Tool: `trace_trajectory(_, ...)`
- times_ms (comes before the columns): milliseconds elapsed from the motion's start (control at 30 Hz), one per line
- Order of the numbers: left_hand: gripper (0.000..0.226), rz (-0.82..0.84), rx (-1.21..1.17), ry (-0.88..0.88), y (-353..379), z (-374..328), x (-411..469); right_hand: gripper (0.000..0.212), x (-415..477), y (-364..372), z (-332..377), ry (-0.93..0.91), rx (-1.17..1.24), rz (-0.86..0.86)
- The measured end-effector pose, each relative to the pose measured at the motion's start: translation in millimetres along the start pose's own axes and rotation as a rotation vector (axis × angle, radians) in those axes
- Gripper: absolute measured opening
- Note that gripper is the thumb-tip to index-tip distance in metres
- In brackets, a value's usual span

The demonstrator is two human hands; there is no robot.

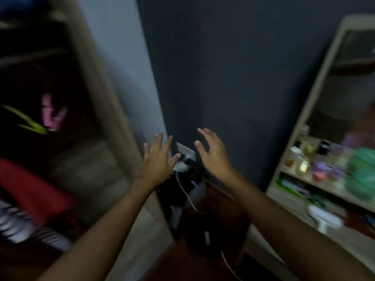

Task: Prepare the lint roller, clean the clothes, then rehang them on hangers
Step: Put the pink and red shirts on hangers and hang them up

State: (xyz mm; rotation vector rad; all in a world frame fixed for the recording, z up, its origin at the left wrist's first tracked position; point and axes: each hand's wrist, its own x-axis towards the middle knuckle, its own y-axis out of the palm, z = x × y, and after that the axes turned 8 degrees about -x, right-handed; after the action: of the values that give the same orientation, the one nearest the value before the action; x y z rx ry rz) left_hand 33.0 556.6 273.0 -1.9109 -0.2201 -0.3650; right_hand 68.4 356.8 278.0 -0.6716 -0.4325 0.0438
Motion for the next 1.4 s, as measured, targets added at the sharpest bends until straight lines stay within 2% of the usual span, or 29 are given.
trace_trajectory(100, 0.064, -0.272, 0.089, 0.058, -136, 46, -3, 0.043, 47, 14, 114, -0.26, 0.0, -0.03)
trace_trajectory(200, 0.066, -0.467, 0.226, 0.103, -256, 71, -13, 0.041, 78, 18, 219, -0.46, 0.03, -0.047)
trace_trajectory(300, 0.066, -0.602, 0.354, 0.132, -352, 84, -27, 0.04, 98, 23, 315, -0.629, 0.083, -0.083)
trace_trajectory(400, 0.064, -0.697, 0.47, 0.162, -416, 96, -40, 0.038, 110, 28, 397, -0.789, 0.135, -0.149)
trace_trajectory(633, 0.075, -0.651, 0.648, -0.049, -492, 146, -46, 0.048, 136, 44, 509, -0.987, 0.002, -0.028)
trace_trajectory(800, 0.087, -0.429, 0.656, -0.359, -524, 178, -33, 0.066, 170, 56, 534, -1.053, -0.248, 0.14)
trace_trajectory(900, 0.1, -0.276, 0.69, -0.501, -538, 192, -26, 0.078, 192, 69, 543, -1.038, -0.372, 0.248)
trace_trajectory(967, 0.102, -0.249, 0.619, -0.54, -546, 200, -21, 0.081, 202, 78, 549, -1.036, -0.382, 0.28)
trace_trajectory(1100, 0.07, -0.275, 0.555, -0.442, -558, 208, -9, 0.088, 206, 95, 561, -1.073, -0.407, 0.284)
trace_trajectory(1200, 0.039, -0.375, 0.582, -0.39, -565, 209, -3, 0.093, 206, 108, 570, -1.068, -0.446, 0.263)
trace_trajectory(1300, 0.034, -0.45, 0.64, -0.421, -573, 204, 2, 0.097, 208, 115, 580, -1.038, -0.515, 0.207)
trace_trajectory(1400, 0.042, -0.373, 0.541, -0.475, -577, 205, 4, 0.093, 212, 123, 590, -1.006, -0.626, 0.207)
